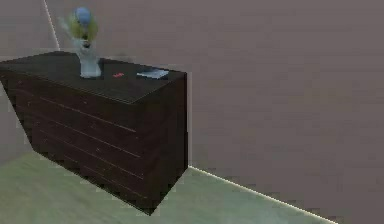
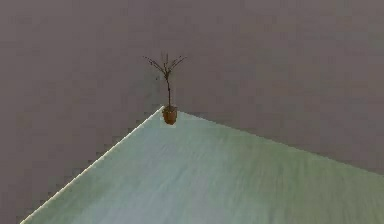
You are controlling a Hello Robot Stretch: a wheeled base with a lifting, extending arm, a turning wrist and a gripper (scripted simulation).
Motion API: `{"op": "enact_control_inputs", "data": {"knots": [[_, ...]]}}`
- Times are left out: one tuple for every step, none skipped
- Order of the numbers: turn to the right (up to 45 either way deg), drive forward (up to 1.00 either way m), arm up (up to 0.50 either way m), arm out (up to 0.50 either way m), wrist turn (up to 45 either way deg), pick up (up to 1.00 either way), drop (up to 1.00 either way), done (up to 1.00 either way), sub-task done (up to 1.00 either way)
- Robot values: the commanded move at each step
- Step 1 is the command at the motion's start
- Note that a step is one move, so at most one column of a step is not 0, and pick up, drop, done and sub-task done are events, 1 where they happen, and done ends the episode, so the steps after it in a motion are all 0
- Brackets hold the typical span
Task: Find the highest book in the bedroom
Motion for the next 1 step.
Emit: {"op": "enact_control_inputs", "data": {"knots": [[0.0, 0.6, 0.0, 0.0, 0.0, 0.0, 0.0, 0.0, 0.0]]}}
